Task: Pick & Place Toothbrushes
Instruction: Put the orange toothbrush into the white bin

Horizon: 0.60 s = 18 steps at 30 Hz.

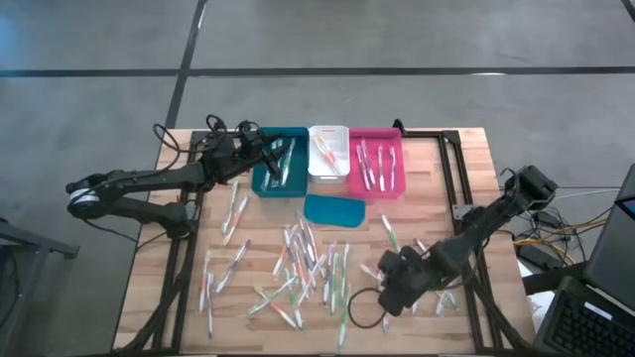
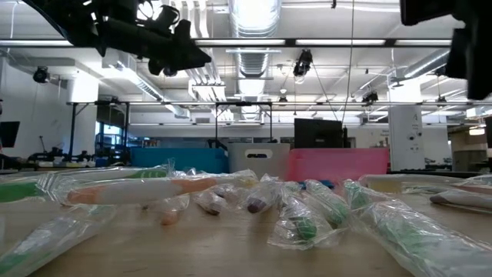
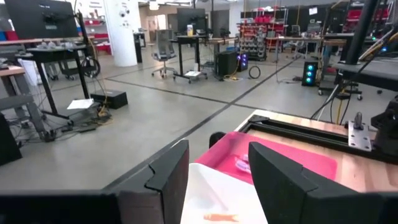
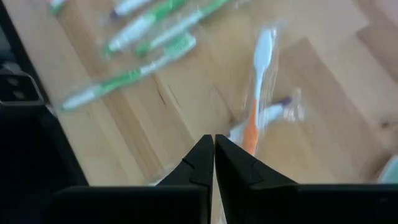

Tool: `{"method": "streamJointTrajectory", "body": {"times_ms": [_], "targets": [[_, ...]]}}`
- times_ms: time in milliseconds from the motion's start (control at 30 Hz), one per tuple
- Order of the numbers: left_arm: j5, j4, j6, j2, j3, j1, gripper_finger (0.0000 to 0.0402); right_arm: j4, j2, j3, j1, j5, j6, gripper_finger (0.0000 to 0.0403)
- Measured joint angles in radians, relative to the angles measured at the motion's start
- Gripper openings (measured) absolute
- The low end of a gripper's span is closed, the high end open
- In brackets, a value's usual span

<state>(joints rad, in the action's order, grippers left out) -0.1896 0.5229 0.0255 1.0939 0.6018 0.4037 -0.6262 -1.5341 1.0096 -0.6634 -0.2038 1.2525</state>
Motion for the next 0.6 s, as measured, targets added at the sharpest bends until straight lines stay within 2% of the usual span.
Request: {"method": "streamJointTrajectory", "body": {"times_ms": [267,367,600], "targets": [[0.021,-0.026,-0.019,0.0,0.0,-0.001,0.0172,-0.003,-0.075,0.0,-0.02,0.038,0.004,0.0026],[0.022,-0.035,-0.02,0.0,-0.001,-0.001,0.0172,-0.007,-0.096,0.0,-0.019,0.074,0.002,0.0044],[0.021,-0.045,-0.019,0.0,-0.001,-0.001,0.0172,-0.014,-0.135,0.0,-0.019,0.085,0.002,0.0097]]}}
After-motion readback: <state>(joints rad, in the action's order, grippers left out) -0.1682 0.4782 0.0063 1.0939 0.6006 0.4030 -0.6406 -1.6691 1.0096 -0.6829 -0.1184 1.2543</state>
